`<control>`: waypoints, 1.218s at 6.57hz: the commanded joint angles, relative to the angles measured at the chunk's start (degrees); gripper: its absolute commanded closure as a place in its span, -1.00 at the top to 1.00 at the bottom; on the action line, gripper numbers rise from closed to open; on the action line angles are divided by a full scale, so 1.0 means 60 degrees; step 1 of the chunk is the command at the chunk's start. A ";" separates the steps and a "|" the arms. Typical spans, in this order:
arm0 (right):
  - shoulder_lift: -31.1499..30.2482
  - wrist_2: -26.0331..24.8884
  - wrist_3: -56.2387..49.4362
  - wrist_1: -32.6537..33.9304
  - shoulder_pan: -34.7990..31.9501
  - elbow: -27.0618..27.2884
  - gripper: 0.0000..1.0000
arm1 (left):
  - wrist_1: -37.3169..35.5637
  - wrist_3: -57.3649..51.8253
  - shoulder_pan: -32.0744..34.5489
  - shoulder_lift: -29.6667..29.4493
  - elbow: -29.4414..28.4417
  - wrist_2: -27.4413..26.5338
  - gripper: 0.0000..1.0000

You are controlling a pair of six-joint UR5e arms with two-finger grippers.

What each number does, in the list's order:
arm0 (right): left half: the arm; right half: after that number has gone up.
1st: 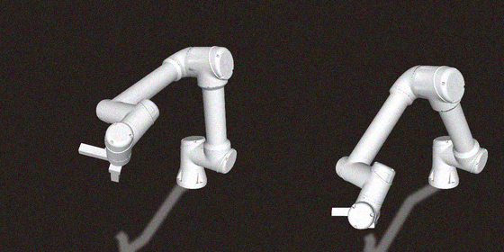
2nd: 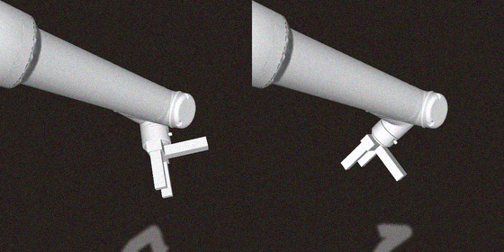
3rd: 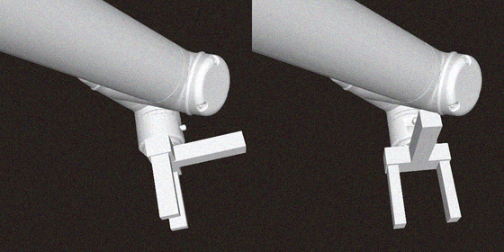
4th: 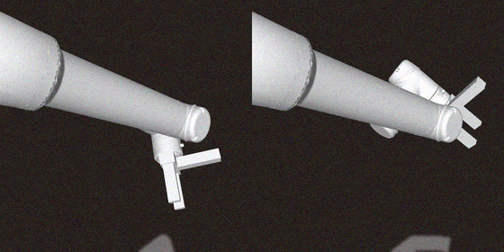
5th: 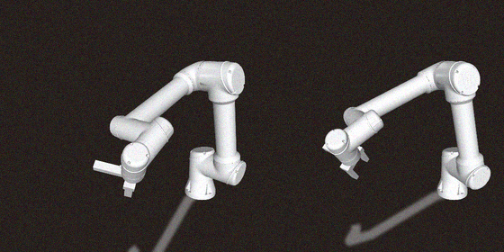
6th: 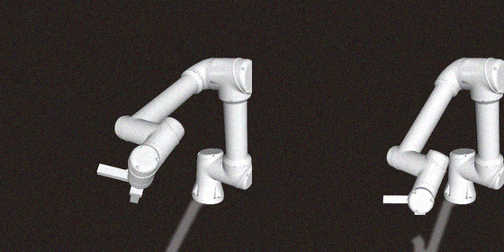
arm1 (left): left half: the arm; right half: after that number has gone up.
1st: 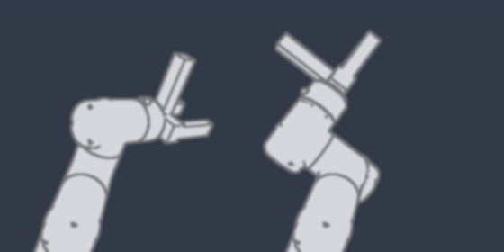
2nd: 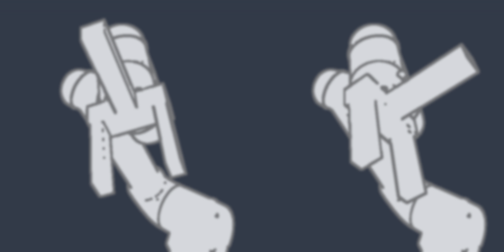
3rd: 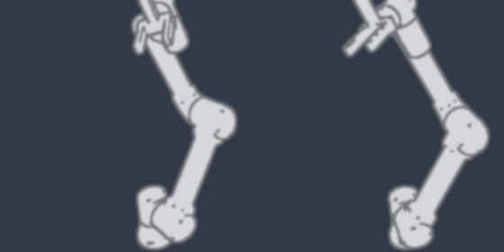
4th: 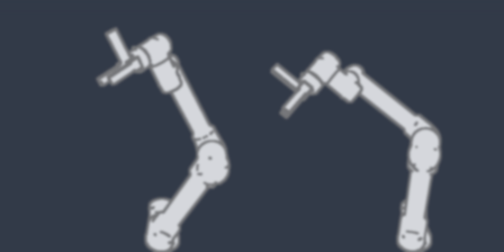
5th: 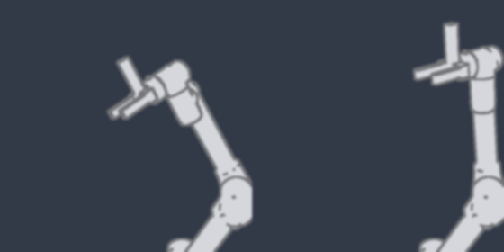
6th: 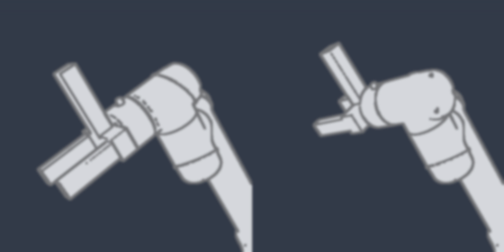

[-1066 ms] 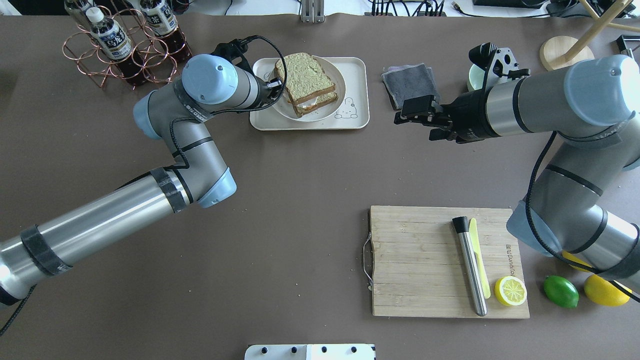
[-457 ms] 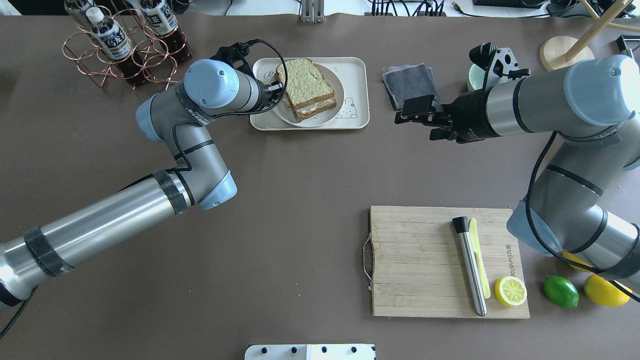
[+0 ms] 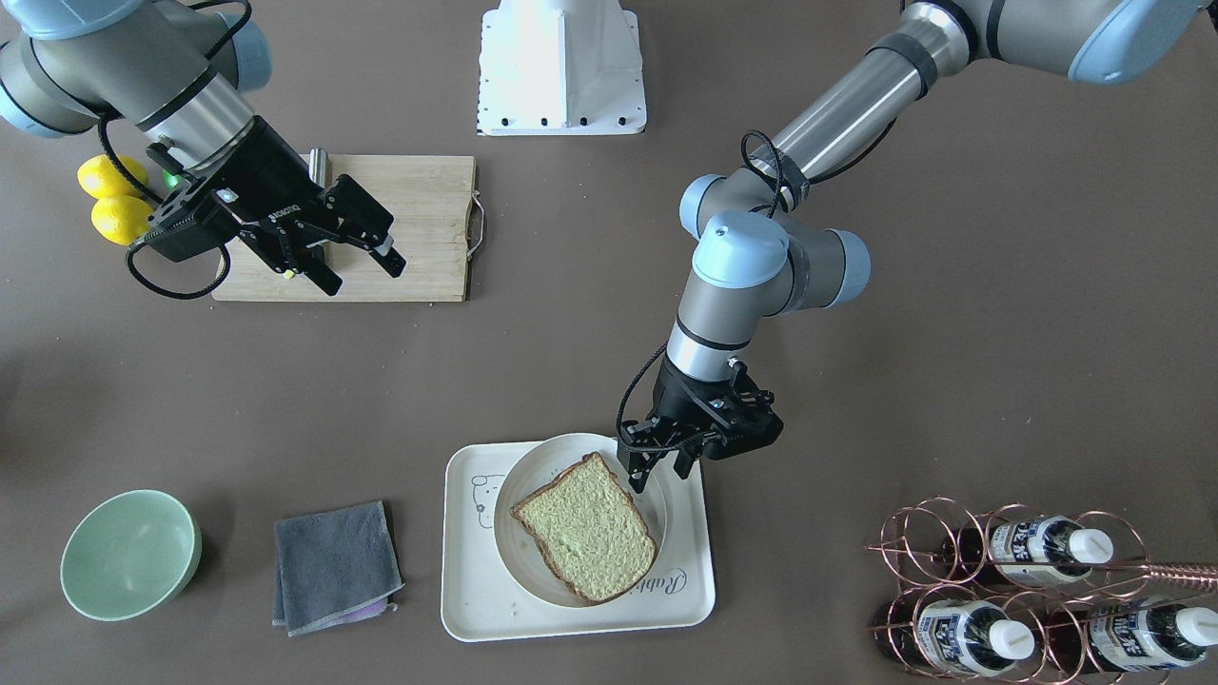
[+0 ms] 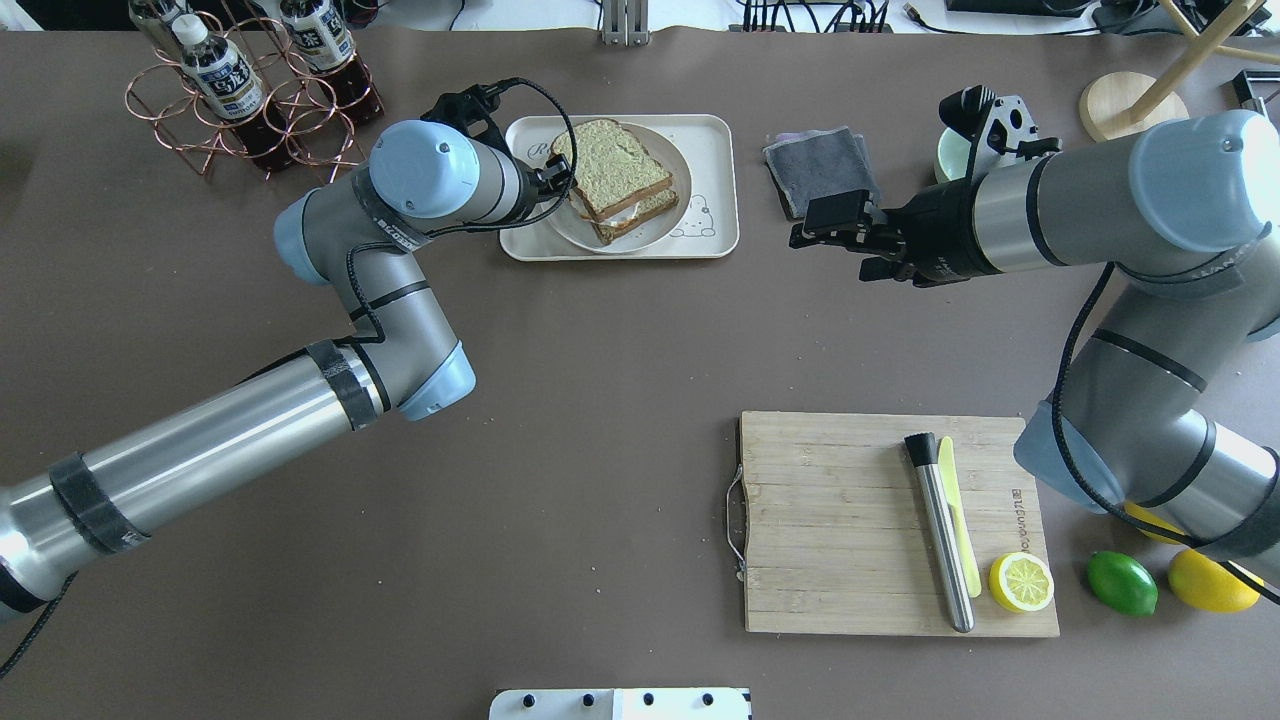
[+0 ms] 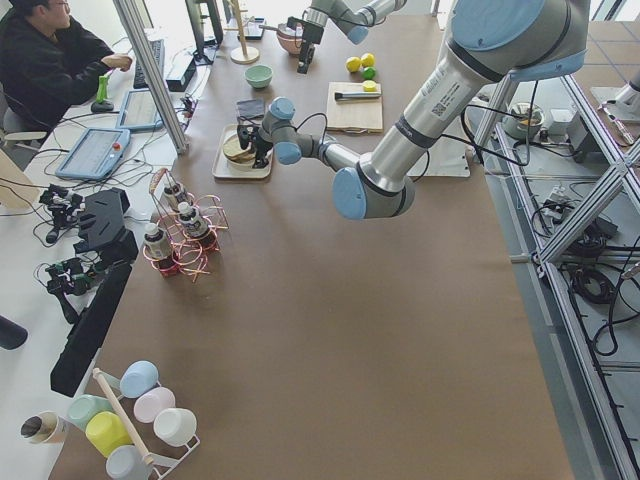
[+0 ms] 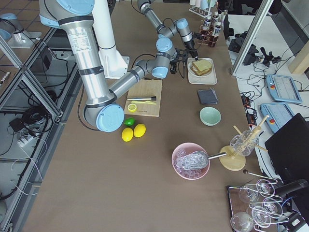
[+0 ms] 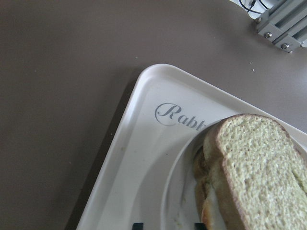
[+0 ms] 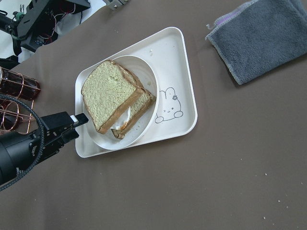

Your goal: Make sandwich and place on tray

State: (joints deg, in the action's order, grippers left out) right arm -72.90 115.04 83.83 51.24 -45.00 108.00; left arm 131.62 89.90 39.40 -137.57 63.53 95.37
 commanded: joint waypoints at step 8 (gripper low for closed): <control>0.0109 0.1051 -0.1719 0.1504 -0.1270 -0.0026 1.00 | -0.3168 -0.1888 0.1490 0.3149 0.5619 0.2240 0.96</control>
State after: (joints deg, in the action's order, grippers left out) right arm -72.34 118.24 77.16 57.00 -49.76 107.80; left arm 116.27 79.60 47.93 -122.08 91.16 108.55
